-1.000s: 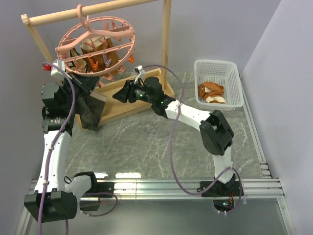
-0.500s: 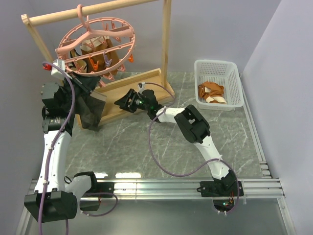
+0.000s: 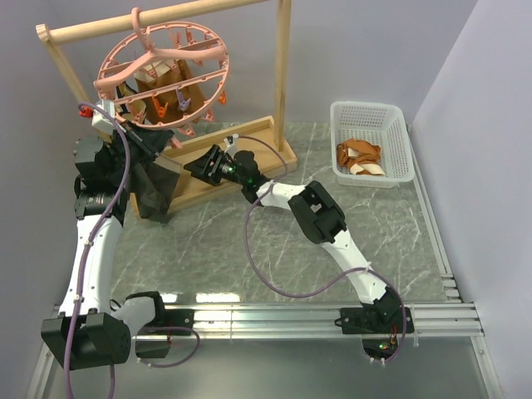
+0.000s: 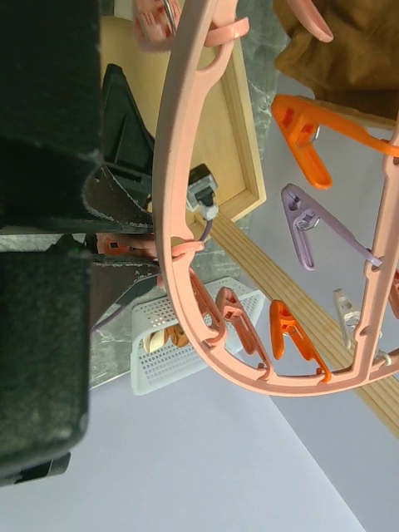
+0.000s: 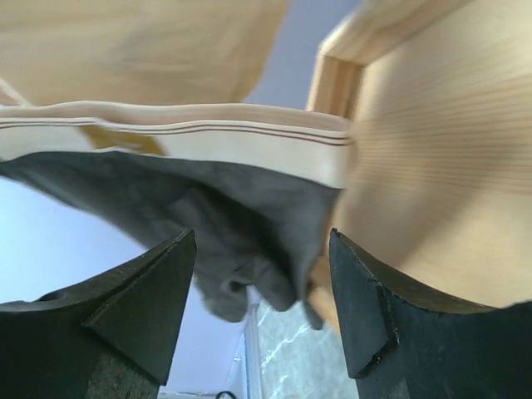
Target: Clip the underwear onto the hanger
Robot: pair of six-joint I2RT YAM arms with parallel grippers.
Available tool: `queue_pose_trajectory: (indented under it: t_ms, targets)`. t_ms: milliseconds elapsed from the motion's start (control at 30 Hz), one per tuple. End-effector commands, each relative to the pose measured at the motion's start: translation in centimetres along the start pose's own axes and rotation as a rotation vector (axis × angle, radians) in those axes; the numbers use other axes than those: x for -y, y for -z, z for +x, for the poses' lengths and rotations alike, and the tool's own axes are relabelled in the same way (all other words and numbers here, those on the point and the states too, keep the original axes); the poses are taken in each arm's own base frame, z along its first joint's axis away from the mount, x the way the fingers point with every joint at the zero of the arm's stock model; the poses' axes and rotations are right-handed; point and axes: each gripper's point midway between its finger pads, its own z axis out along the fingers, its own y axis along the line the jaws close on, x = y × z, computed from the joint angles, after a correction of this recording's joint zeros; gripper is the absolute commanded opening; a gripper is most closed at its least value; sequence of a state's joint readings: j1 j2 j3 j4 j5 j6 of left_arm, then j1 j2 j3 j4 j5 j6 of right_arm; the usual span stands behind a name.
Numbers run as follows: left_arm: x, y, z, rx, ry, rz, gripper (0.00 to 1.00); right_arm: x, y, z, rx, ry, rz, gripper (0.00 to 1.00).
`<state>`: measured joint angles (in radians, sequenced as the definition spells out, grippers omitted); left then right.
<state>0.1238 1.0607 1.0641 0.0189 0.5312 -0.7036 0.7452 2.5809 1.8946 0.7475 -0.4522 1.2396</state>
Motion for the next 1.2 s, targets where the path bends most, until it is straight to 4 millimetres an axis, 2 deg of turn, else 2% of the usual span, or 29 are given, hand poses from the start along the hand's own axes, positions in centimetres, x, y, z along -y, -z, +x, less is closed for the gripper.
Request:
queue_pose_trajectory:
  t_ms: [0,133,267,433,600,633,733,767,1167]
  targets:
    - [1.5,0.0,-1.5,0.032,-0.025,0.047,0.0,0.2,-1.3,0.7,0.009,-0.01,-0.023,0.73]
    - [1.5,0.0,-1.3,0.023,-0.025,0.049,0.0,0.3,-2.1,0.9,0.013,-0.013,-0.025,0.73]
    - [1.3,0.0,-1.0,0.012,-0.024,0.044,0.0,1.5,-2.9,1.7,0.007,-0.03,-0.011,0.74]
    - [1.2,0.1,-1.0,0.003,-0.037,0.037,0.0,1.9,-3.6,2.7,0.006,-0.047,-0.005,0.74]
    - [0.9,-0.1,-0.8,-0.003,-0.033,0.032,0.0,3.0,-4.0,2.3,0.045,-0.059,0.043,0.76]
    - [0.9,-0.2,-0.9,-0.004,-0.033,0.033,0.0,2.5,-4.2,2.0,0.053,-0.053,0.036,0.76]
    - [1.0,-0.3,-0.9,-0.006,-0.031,0.037,0.0,3.1,-4.7,1.8,0.067,-0.043,0.053,0.74]
    - [0.9,-0.4,-0.8,-0.008,-0.03,0.038,0.0,3.8,-4.7,2.0,0.064,-0.046,0.064,0.74]
    - [0.6,-0.4,-0.4,-0.035,-0.032,0.022,0.0,4.0,-5.8,3.4,0.044,-0.067,0.023,0.68]
